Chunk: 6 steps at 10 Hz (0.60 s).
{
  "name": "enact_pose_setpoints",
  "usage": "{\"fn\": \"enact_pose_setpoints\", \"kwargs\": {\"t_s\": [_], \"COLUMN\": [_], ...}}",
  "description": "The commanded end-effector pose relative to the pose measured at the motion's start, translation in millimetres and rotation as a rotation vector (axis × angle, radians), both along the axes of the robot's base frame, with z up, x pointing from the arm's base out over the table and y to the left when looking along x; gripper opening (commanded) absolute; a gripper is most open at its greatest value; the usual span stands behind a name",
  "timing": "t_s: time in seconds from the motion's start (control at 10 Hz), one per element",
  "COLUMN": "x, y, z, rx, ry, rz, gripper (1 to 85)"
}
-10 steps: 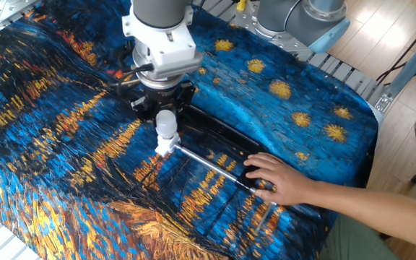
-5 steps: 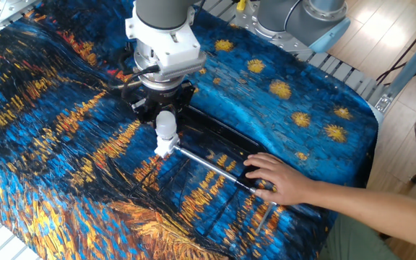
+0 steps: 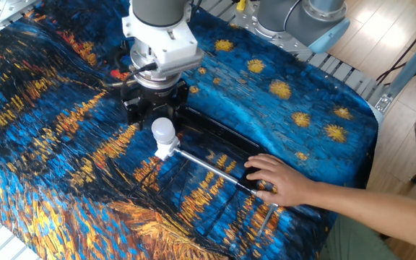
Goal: Take out the light bulb by rotating it
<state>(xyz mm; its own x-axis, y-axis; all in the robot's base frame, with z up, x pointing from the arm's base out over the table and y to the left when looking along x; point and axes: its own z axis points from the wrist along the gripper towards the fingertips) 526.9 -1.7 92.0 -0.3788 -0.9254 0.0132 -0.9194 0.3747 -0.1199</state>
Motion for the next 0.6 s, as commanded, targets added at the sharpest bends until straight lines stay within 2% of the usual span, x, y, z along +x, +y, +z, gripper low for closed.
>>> {"fn": "enact_pose_setpoints", "kwargs": {"t_s": [0.0, 0.5], "x": [-10.5, -19.2], "y": [1.5, 2.6], "z": [2.4, 3.1], "rx": [0.059, 0.088], "ry": [0.026, 0.046], "rz": [-0.153, -0.492], "gripper": [72.0, 71.0]}}
